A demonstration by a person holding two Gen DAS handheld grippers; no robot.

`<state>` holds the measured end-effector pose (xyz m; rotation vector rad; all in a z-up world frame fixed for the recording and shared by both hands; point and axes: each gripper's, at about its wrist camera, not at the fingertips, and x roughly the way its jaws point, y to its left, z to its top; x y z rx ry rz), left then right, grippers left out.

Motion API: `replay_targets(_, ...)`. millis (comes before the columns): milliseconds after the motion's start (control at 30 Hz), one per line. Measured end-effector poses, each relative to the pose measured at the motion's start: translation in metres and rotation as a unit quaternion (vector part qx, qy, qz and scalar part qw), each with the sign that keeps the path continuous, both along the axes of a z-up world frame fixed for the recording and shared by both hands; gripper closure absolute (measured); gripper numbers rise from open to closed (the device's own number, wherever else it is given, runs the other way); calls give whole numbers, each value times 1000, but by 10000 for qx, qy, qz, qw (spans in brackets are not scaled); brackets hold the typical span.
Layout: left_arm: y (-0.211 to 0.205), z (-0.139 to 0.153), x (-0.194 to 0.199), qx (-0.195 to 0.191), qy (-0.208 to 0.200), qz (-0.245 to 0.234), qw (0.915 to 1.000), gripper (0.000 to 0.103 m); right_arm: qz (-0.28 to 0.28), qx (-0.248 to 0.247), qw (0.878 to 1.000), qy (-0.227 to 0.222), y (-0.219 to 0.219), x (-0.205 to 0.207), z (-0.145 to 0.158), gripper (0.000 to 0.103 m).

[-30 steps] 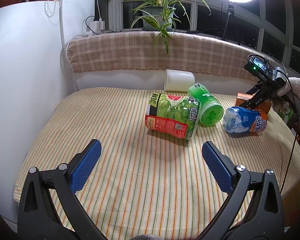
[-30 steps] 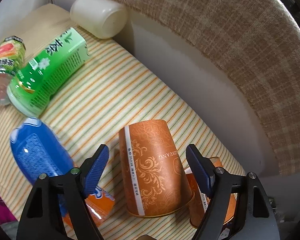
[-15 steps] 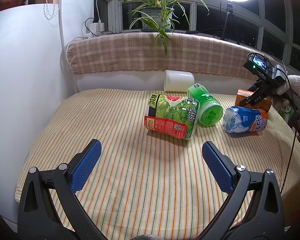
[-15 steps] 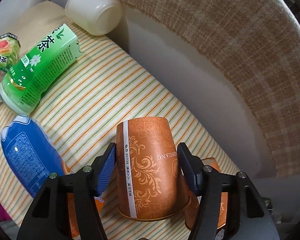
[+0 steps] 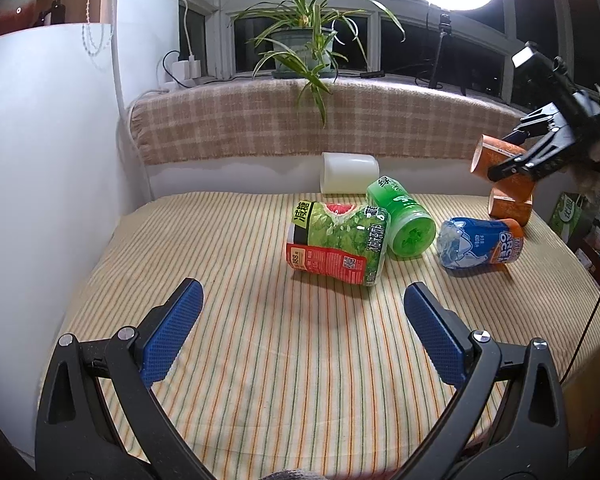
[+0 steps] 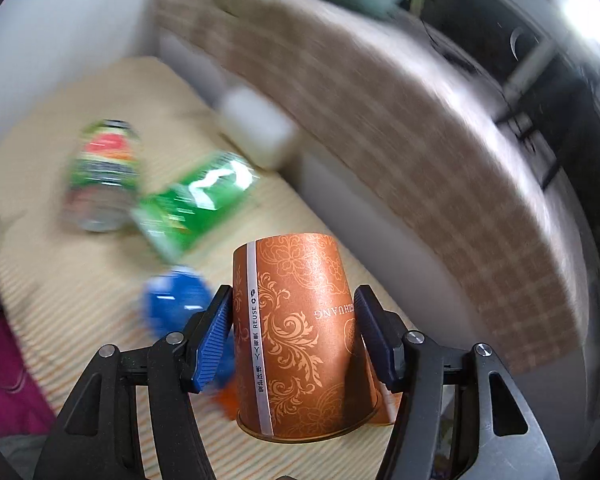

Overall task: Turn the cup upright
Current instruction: 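Lift the orange cup with the right tool and carry it toward the left tool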

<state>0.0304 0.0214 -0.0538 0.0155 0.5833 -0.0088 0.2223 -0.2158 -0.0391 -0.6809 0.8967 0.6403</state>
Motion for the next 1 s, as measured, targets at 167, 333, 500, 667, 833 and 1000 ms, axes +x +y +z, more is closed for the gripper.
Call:
replay_targets(167,5,3,-3,2,29,-132,9999,1,694,143,9972,235,37,-43,-10,43)
replay_targets(333,9,5,-9,51,90,-270,9996,1,1301,51,9892,678,72,-86,-47,43)
replay_targets(500,13,5,-12,-80,268,-509,9983,1,1508,-117,9833,1013,90,-98,-74,42)
replay_targets(667,13,6,-7,-258,502,-831,9949,1,1538,-112,9799,1267,98,-95,-91,41)
replay_targets(833,5,7,0,-230,629,-1169,9909,1,1354,32,9808,1402,97,-92,-96,37)
replay_targets(1000,-13,9,13,27,791,-1640,9833,6,1128,451,9827,1398,80,-88,-83,34)
